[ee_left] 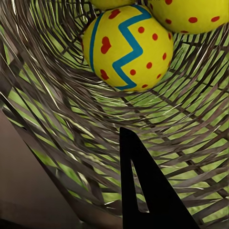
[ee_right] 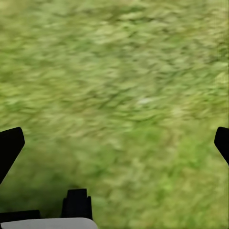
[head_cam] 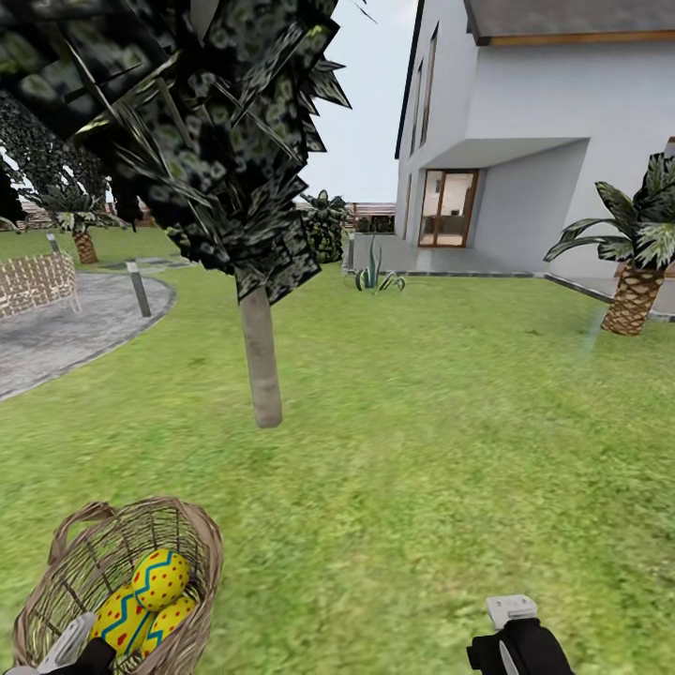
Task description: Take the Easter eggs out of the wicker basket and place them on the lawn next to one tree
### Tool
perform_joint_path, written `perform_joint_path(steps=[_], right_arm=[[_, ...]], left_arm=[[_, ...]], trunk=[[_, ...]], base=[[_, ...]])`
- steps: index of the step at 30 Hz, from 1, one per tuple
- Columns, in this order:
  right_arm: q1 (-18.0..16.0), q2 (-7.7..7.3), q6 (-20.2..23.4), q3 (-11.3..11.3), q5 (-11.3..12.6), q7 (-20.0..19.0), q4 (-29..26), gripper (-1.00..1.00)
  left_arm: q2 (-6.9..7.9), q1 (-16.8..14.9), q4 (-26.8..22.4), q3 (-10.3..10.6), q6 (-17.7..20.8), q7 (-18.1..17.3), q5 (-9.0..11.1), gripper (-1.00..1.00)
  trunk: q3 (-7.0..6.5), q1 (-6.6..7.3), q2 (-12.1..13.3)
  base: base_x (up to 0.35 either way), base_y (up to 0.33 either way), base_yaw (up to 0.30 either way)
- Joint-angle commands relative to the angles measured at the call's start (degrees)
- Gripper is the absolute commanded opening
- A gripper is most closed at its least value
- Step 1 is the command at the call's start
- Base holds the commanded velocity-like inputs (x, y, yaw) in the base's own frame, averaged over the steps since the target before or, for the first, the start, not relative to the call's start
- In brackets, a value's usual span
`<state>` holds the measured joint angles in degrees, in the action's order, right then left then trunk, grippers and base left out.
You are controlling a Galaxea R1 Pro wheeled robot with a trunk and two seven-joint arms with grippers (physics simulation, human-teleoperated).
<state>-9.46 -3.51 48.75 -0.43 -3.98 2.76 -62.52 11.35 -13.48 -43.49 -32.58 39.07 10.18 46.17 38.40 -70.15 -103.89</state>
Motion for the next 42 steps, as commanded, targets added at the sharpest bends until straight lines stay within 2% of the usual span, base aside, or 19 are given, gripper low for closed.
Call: perform_joint_path(steps=[1, 42], right_arm=[[-0.03, -0.01, 0.29, -0.14, -0.37, -0.12, -0.06, 1.0], [-0.03, -0.01, 0.25, -0.2, -0.41, -0.12, -0.03, 1.0]], left_arm=[[-0.01, -0.05, -0.1, -0.09, 0.16, 0.46, 1.02, -1.0], [-0.01, -0.05, -0.1, -0.03, 0.16, 0.46, 1.02, -1.0]], trunk=[[0.24, -0.22, -0.45], [7.6, -9.22, -16.89]], base=[[0.0, 0.0, 0.0], [0.0, 0.0, 0.0]])
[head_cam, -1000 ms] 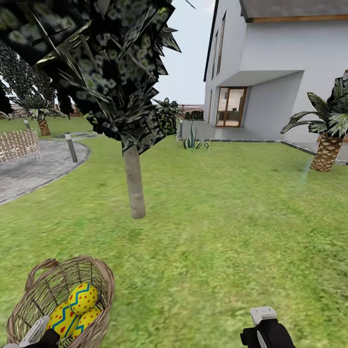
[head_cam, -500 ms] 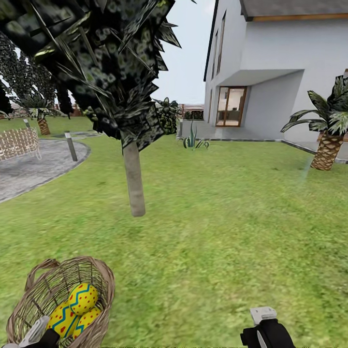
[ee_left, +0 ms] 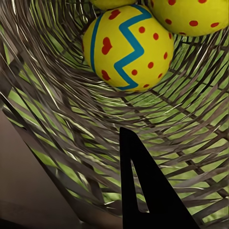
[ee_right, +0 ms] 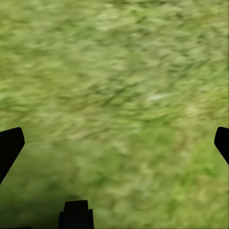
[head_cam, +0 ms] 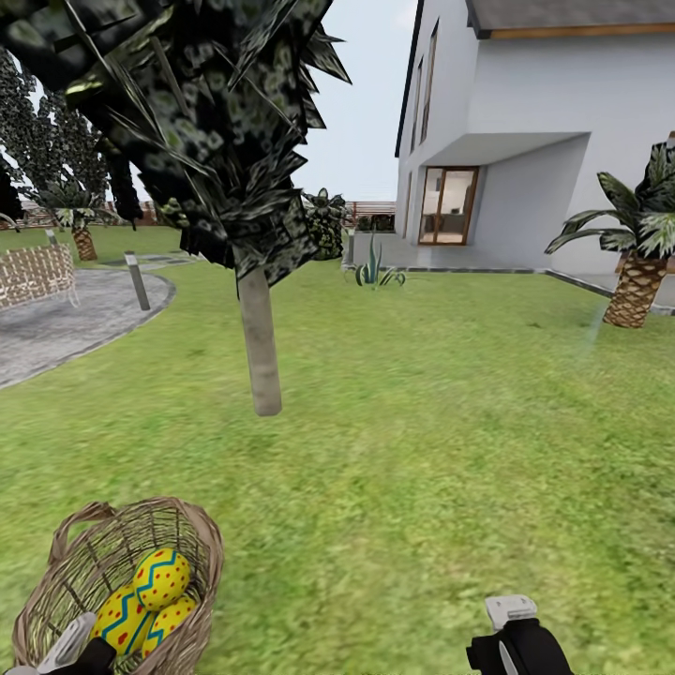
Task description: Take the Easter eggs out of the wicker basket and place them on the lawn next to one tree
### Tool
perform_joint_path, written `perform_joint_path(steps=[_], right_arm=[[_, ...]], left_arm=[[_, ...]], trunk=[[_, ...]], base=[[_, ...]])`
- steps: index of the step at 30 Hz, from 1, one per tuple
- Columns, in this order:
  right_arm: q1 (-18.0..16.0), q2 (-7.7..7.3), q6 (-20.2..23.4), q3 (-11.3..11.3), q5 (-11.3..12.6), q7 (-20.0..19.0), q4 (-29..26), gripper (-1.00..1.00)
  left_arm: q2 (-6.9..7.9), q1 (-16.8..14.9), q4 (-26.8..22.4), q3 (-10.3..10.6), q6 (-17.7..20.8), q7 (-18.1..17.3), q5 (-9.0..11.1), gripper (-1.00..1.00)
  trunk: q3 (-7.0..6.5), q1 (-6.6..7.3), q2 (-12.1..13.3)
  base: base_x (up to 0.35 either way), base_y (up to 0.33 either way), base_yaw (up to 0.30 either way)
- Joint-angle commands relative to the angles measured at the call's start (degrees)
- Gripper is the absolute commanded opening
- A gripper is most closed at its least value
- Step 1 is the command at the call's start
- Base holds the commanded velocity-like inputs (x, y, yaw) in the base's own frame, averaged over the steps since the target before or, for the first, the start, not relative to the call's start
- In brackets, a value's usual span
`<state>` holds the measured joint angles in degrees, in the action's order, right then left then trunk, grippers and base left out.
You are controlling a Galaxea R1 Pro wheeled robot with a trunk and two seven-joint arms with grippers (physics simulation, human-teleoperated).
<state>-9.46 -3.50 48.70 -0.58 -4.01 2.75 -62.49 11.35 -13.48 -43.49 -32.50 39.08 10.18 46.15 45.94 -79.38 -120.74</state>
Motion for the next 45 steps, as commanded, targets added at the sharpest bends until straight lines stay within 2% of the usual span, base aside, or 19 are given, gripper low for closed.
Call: perform_joint_path(steps=[1, 34, 45], right_arm=[[-0.03, -0.02, 0.31, -0.03, -0.38, -0.12, -0.04, 1.0], [-0.03, 0.03, 0.34, -0.43, -0.42, -0.11, 0.03, 1.0], [-0.03, 0.07, 0.34, -0.41, -0.48, -0.2, 0.18, 1.0]], left_arm=[[-0.01, -0.05, -0.1, -0.11, 0.14, 0.45, 1.05, -1.0], [-0.01, -0.05, -0.1, -0.11, 0.18, 0.45, 1.05, -1.0], [-0.01, -0.05, -0.15, -0.11, 0.21, 0.45, 1.0, -1.0]], trunk=[[0.24, -0.22, -0.44], [6.16, -7.46, -13.68], [6.16, -7.46, -13.68]], base=[[0.0, 0.0, 0.0], [0.0, 0.0, 0.0], [0.0, 0.0, 0.0]])
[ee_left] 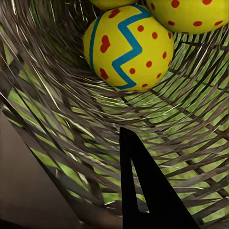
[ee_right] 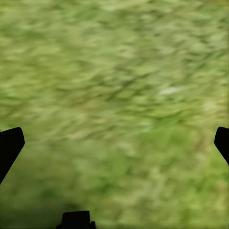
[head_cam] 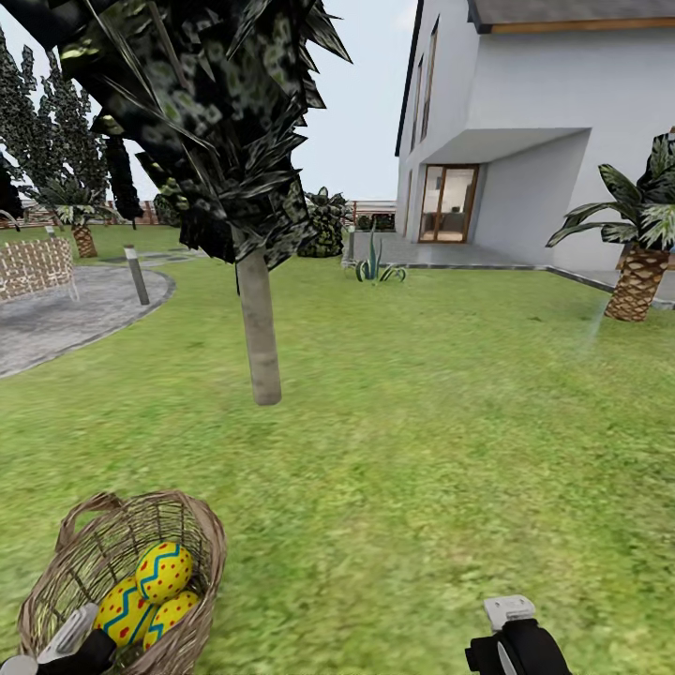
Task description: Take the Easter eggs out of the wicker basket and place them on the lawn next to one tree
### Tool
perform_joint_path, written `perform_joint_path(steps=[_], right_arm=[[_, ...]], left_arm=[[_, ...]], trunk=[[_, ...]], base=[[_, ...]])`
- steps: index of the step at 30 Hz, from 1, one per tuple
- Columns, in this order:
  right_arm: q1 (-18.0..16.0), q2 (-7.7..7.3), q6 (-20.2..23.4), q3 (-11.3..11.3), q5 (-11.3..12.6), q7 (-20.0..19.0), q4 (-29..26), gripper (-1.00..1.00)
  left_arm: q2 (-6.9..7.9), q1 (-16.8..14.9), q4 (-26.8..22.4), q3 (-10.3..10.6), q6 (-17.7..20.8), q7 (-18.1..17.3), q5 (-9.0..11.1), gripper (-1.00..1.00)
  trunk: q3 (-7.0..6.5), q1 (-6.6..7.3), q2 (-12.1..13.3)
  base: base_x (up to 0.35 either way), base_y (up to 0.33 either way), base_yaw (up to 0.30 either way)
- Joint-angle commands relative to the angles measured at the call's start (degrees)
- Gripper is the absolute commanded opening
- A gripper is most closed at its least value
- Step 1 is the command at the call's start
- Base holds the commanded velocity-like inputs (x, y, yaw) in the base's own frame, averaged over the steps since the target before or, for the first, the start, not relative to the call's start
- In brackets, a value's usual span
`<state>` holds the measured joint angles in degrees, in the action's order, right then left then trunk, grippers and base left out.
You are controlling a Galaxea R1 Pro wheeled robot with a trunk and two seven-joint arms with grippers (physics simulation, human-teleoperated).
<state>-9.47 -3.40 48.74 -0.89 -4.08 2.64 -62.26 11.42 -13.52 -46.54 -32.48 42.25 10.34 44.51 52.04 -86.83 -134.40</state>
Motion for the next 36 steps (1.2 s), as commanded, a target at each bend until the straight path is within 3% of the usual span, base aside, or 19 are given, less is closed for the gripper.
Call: perform_joint_path(steps=[1, 13, 16, 36], right_arm=[[-0.03, -0.03, 0.3, -0.1, -0.4, -0.09, -0.06, 1.0], [-0.03, 0.21, 0.29, -0.23, -0.8, -0.07, 0.12, 1.0], [-0.03, 0.32, 0.15, -0.1, -0.93, -0.09, 2.3, 1.0], [-0.03, 0.5, 0.04, -0.16, -1.01, -0.04, 2.93, 1.0]], left_arm=[[-0.09, -0.01, 2.88, -0.13, -2.98, 0.3, 2.61, 1.0], [-0.09, -0.01, 2.77, -0.05, -3.01, 0.3, 2.69, 1.0], [-0.09, -0.01, 2.77, -0.04, -2.98, 0.3, 2.69, 1.0], [0.53, -0.01, 2.34, -0.21, -2.53, 0.12, 2.86, 1.0]], trunk=[[0.06, -0.01, -0.01], [0.06, -0.01, -0.01], [0.06, -0.01, -0.01], [-3.53, 4.39, 8.01]], base=[[0.0, 0.0, 0.0], [0.0, 0.0, 0.0], [0.0, 0.0, 0.0], [0.0, 0.0, 0.0]])
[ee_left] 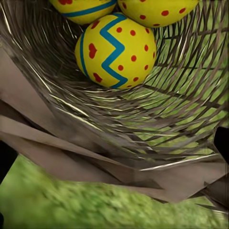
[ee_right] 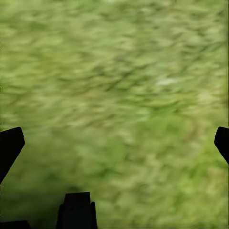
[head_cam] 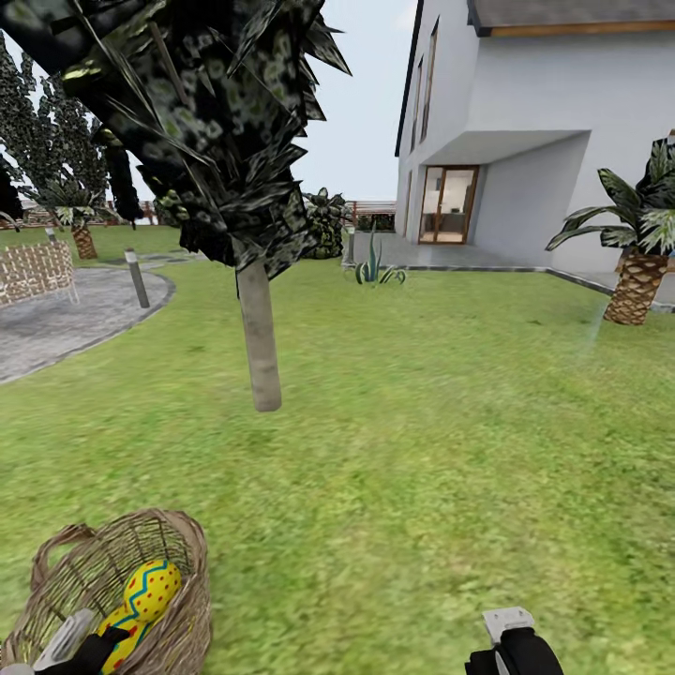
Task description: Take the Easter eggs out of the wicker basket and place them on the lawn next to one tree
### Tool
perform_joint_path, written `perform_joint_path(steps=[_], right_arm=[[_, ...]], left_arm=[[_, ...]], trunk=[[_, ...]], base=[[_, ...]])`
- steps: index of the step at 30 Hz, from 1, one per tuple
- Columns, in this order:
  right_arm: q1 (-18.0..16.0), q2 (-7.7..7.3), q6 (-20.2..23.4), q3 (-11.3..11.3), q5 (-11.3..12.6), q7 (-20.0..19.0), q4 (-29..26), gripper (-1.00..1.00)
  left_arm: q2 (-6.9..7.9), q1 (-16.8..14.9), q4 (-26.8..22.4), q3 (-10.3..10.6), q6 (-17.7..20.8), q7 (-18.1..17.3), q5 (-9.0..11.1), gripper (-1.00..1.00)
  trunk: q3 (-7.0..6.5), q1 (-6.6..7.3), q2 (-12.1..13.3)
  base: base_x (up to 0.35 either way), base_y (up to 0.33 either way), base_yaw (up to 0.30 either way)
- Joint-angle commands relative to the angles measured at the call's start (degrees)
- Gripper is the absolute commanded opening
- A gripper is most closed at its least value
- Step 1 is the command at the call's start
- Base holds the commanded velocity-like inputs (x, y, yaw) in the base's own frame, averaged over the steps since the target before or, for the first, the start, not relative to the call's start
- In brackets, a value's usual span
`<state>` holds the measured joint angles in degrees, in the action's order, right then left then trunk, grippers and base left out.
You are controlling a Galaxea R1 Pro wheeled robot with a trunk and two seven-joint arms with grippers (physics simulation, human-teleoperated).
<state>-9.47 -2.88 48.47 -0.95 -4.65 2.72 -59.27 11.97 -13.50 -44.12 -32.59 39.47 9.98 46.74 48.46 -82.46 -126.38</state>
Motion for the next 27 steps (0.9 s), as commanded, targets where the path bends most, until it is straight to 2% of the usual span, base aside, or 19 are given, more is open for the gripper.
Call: perform_joint_path(steps=[1, 17, 19, 23, 27], right_arm=[[-0.03, -0.02, 0.31, -0.1, -0.45, -0.12, -0.06, 1.0], [-0.03, -0.02, 0.31, -0.1, -0.45, -0.15, 0.02, 1.0], [-0.03, -0.02, 0.27, -0.15, -0.45, -0.17, 0.03, 1.0], [-0.03, -0.02, 0.23, -0.46, -0.45, -0.15, 0.03, 1.0], [-0.03, 0.05, 0.17, -0.75, -0.45, -0.09, 0.03, 1.0]], left_arm=[[-0.02, -0.03, -0.08, -0.11, 0.26, 0.48, 0.63, 1.0], [0.08, -0.03, -0.35, -0.11, 0.26, 0.48, 0.64, 1.0], [0.38, -0.03, -0.54, -0.11, 0.26, 0.34, 0.72, 1.0], [1.09, -0.03, -0.67, -0.11, 0.26, -2.22, 0.34, 1.0], [2.16, -0.03, -0.64, -0.11, 0.26, -2.34, 0.28, 1.0]], trunk=[[-0.13, 0.24, 0.39], [-3.0, 3.75, 6.81], [-3.36, 4.19, 7.61], [-4.08, 5.07, 9.21], [-4.79, 5.95, 10.82]], base=[[0.0, 0.0, 0.0], [0.0, 0.0, 0.0], [0.0, 0.0, 0.0], [0.0, 0.0, 0.0], [0.0, 0.0, 0.0]])
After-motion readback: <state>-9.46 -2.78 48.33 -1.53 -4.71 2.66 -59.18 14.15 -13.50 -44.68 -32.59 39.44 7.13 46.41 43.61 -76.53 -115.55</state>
